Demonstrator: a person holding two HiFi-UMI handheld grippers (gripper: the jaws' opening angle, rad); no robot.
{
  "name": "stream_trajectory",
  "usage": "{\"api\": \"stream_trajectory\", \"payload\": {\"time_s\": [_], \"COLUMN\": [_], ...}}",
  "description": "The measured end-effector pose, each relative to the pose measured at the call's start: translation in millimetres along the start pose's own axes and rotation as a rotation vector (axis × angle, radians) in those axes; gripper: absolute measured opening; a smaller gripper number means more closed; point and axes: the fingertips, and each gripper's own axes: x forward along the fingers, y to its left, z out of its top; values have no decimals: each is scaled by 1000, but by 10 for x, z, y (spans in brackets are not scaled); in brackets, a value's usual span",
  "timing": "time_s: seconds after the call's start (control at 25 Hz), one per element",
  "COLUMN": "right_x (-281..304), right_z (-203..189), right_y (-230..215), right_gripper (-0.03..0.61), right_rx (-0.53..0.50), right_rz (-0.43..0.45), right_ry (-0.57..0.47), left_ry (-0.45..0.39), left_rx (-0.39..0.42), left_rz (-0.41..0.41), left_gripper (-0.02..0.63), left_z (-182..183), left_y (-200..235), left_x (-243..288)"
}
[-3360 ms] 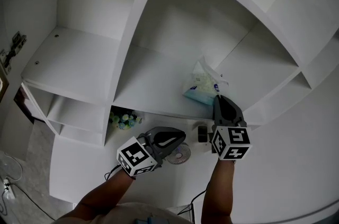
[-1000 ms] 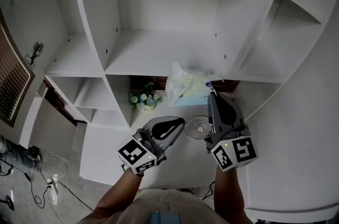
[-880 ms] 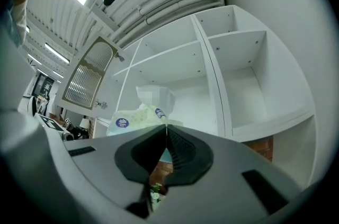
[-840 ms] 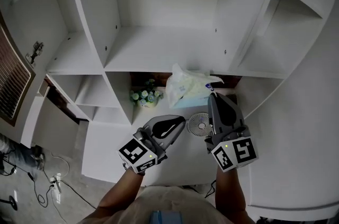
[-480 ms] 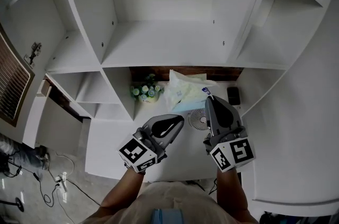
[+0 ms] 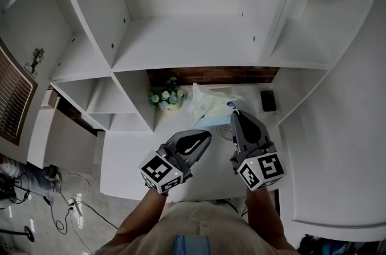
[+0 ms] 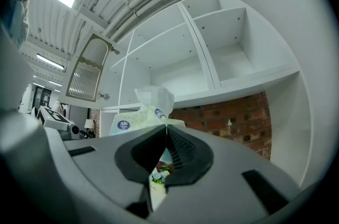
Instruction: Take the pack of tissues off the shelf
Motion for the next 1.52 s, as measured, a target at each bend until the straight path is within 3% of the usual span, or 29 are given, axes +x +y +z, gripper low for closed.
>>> {"api": "stream_trajectory", "payload": {"time_s": [0.68, 1.52], "right_x": [10, 35], "right_z": [-562, -659], "right_y": [-52, -84], "right_gripper": [18, 17], "right_rx": [63, 66], "right_rz": [-8, -16], "right_ry": [79, 104], "left_ry": [84, 92], "left_rx": [-28, -28], "left_rz": [3, -9], "left_gripper": [23, 23], "left_z": [-408, -430], "left_y": [80, 106], "left_x": [17, 67]}}
